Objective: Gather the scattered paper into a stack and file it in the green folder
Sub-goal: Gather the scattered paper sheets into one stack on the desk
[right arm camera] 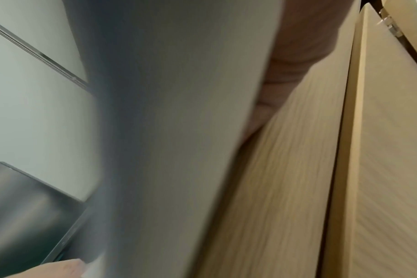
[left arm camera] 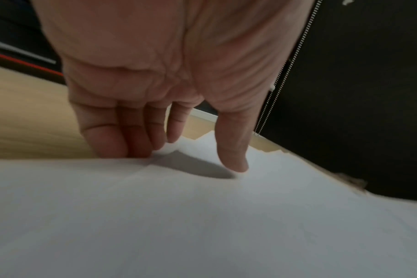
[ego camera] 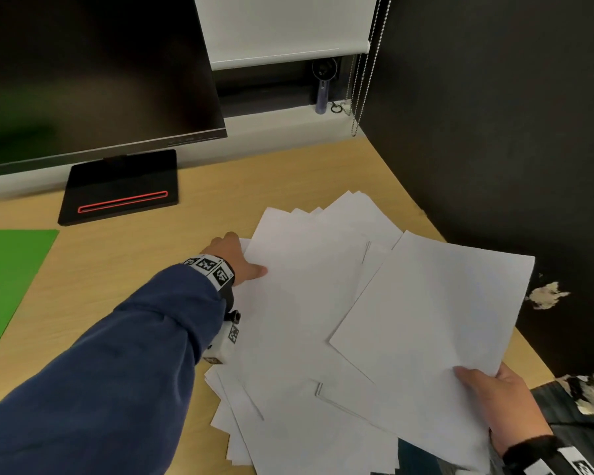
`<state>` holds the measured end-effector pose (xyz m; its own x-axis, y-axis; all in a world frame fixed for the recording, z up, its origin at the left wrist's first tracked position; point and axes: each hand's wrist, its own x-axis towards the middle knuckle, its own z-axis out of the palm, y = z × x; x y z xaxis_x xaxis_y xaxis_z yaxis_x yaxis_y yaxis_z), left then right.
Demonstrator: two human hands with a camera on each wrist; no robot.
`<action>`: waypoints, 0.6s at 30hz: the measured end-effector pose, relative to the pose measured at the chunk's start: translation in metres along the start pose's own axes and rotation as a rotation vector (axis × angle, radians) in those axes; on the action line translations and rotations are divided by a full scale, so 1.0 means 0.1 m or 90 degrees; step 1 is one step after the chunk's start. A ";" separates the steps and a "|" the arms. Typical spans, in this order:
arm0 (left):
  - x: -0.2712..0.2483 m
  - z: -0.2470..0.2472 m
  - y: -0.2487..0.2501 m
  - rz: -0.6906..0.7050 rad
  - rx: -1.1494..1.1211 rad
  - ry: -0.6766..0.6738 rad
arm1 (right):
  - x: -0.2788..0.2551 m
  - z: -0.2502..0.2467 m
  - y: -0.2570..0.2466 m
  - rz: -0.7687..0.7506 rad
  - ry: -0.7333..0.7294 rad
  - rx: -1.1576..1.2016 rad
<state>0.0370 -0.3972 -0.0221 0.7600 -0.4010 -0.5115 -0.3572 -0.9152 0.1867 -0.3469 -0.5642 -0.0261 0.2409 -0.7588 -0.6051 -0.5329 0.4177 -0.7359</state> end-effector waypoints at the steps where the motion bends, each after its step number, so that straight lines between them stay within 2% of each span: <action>1: 0.00 -0.01 0.04 -0.011 -0.035 -0.020 | 0.01 0.00 0.01 0.006 0.002 0.004; 6: 0.01 -0.01 0.14 0.003 -0.096 -0.078 | 0.05 -0.02 0.05 0.024 -0.003 0.030; 9: -0.06 0.02 0.16 0.007 -0.060 -0.111 | 0.06 -0.03 0.04 0.032 -0.006 0.038; 12: -0.19 0.08 0.13 0.060 -0.062 -0.120 | 0.07 -0.03 0.05 0.026 -0.004 0.039; 14: -0.27 0.13 -0.02 0.079 -0.117 -0.067 | 0.07 -0.04 0.05 0.028 -0.006 0.044; 18: -0.39 -0.02 -0.50 0.055 -0.216 0.124 | 0.04 -0.03 -0.01 0.027 -0.048 0.064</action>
<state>0.0263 -0.3358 -0.0095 0.8354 -0.4469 -0.3199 -0.2485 -0.8263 0.5054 -0.3482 -0.5692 -0.0263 0.2820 -0.7011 -0.6549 -0.4615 0.4993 -0.7333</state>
